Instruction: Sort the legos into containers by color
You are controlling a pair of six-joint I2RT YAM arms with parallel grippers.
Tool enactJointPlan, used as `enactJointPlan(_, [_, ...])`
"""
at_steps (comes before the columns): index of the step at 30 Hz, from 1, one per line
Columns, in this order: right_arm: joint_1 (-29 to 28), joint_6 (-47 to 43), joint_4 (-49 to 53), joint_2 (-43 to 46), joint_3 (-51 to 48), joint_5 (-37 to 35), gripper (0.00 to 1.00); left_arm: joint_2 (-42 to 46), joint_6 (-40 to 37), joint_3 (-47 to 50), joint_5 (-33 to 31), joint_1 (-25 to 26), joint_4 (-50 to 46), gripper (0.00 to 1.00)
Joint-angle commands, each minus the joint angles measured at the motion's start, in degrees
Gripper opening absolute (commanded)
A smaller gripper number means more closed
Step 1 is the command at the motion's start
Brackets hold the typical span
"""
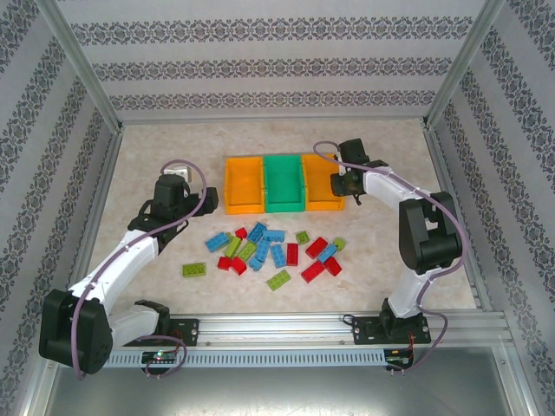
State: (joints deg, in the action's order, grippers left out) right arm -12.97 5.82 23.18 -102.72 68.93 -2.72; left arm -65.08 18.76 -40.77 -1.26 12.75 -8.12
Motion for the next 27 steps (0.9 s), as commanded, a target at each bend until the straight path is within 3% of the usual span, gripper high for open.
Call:
enactJointPlan(1, [0.11, -0.44, -1.61, 3.43, -1.52, -0.18, 0.51, 0.94, 1.12, 0.88, -0.95, 0.59, -1.45, 0.99])
enactJointPlan(2, [0.09, -0.20, -1.73, 4.18, -1.74, 0.02, 0.60, 0.88, 1.10, 0.92, -0.99, 0.55, -1.42, 0.99])
enactJointPlan(5, [0.06, 0.74, -1.48, 7.61, -2.78, 1.34, 0.71, 0.79, 1.02, 0.82, -0.95, 0.59, -1.60, 1.00])
enactJointPlan(9, [-1.12, 1.60, -0.55, 13.49, -5.82, 4.43, 0.76, 0.51, 0.77, 0.62, -0.85, 0.62, -1.72, 0.99])
enactJointPlan(17, [-12.21, 1.57, 5.02, 19.25, -11.38, 7.96, 0.76, -0.96, 1.41, 0.52, 0.28, 0.61, -0.26, 0.99])
enactJointPlan(21, [-19.31, 3.92, 6.95, 16.92, -11.83, 6.36, 0.75, -1.41, 2.24, 0.55, 0.38, 0.59, 0.30, 0.99])
enactJointPlan(27, [-24.37, 8.39, 9.17, 10.90, -11.20, 2.53, 0.72, -1.71, 1.70, -0.23, -0.15, 0.60, -1.73, 1.00])
